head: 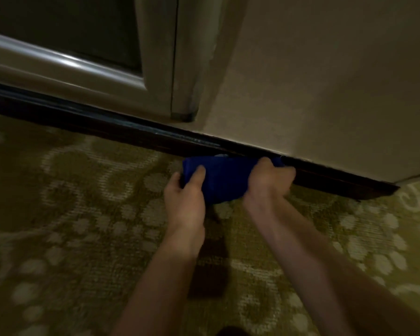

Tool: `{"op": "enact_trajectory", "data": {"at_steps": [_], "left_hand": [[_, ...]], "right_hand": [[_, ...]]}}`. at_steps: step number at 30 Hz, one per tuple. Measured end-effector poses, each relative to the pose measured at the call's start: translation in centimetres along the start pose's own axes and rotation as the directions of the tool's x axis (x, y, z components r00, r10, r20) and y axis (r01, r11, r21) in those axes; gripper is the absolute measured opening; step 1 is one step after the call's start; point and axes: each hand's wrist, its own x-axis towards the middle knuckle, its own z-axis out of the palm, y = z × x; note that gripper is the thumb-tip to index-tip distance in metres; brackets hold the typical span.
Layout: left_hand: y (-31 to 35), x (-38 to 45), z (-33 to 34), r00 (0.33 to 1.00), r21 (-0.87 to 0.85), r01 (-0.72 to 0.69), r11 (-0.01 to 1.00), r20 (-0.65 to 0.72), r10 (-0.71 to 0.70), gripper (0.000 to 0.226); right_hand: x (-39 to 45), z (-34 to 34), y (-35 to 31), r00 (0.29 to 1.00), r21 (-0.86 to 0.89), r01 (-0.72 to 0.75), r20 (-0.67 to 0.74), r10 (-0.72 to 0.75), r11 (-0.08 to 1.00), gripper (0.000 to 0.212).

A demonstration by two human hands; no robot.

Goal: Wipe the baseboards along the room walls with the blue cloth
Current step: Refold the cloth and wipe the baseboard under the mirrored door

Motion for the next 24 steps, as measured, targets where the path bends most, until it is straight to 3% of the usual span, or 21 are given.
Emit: {"op": "enact_trajectory", "data": {"at_steps": [2, 7, 11, 15, 19, 24], "left_hand": [[-0.1, 0.6, -1.3, 0.996, -0.019, 0.023, 1.000, -0.084, -0.025, 0.061], [0.3, 0.7, -3.4, 0.987, -0.105, -0.020, 0.994, -0.164, 0.002, 0.062], [2.5, 0.8, -3.6, 0.989, -0.098, -0.062, 0.993, -0.138, 0.048, 0.052], [5.0, 2.1, -1.8, 0.988, -0.025, -0.108, 0.994, -0.109, 0.105, 0.049], [3.8, 3.2, 1.2, 0.974, 0.024, -0.143, 0.989, -0.175, 0.145, 0.068], [2.0, 2.8, 2.8, 0.998, 0.090, -0.046, 0.995, -0.045, 0.050, 0.061]], "right_hand": [[-1.6, 2.7, 0.3, 1.000, -0.075, 0.030, 0.007, -0.030, 0.997, 0.034], [-4.1, 2.7, 1.0, 0.962, 0.009, 0.052, 0.268, -0.052, 0.999, 0.023], [-2.2, -1.8, 1.4, 0.832, 0.269, -0.294, 0.544, 0.107, 0.917, 0.033], [-0.8, -2.9, 1.9, 0.700, 0.316, -0.525, 0.689, 0.189, 0.790, 0.048], [0.3, -3.4, 2.8, 0.733, 0.364, -0.573, 0.628, 0.262, 0.734, 0.045], [1.3, -4.5, 3.4, 0.867, 0.456, -0.439, 0.441, 0.232, 0.774, 0.026]]}}
